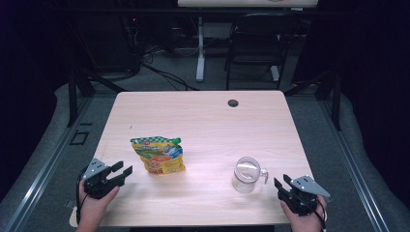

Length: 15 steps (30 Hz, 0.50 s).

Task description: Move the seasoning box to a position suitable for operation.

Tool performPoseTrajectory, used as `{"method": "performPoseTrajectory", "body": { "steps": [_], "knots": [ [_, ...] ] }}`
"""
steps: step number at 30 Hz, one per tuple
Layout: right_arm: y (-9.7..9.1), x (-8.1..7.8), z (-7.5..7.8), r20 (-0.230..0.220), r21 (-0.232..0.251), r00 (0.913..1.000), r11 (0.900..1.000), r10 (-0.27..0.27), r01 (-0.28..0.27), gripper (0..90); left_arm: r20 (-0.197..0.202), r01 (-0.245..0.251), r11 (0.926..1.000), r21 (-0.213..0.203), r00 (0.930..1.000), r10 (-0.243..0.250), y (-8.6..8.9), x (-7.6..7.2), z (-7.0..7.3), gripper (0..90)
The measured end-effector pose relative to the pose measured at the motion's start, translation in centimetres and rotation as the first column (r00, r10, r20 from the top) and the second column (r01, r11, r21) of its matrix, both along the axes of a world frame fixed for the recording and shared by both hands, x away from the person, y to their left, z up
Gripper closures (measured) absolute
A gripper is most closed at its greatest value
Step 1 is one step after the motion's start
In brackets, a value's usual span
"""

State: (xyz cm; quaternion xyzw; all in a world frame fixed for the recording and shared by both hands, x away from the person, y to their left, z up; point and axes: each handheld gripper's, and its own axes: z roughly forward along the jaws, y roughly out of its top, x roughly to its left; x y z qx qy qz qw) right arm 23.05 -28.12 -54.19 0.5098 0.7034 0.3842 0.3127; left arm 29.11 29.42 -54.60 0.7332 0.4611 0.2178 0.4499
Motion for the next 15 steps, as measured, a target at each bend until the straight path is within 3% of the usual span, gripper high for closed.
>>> {"method": "performPoseTrajectory", "body": {
  "steps": [8, 12, 15],
  "knots": [
    [1.2, -0.7, 1.1, 0.045, 0.021, 0.9986, 0.9993, 0.029, -0.03, 63.1, -0.012, 0.011, 0.9998, 0.019, 0.9999, -0.01, -0.3, -0.2, 0.0, 54.4],
    [1.7, -0.7, 1.1, 0.034, -0.006, 0.9986, 0.9991, 0.041, -0.041, 64.1, 0.005, 0.016, 0.9997, 0.019, 0.9999, -0.016, -0.4, -0.6, 0.1, 54.8],
    [1.8, -0.6, 1.0, 0.021, 0.002, 0.9983, 0.9986, 0.054, -0.054, 64.1, 0.001, 0.019, 0.9995, 0.027, 0.9998, -0.019, -0.3, -0.8, 0.2, 54.9]
  ]
}}
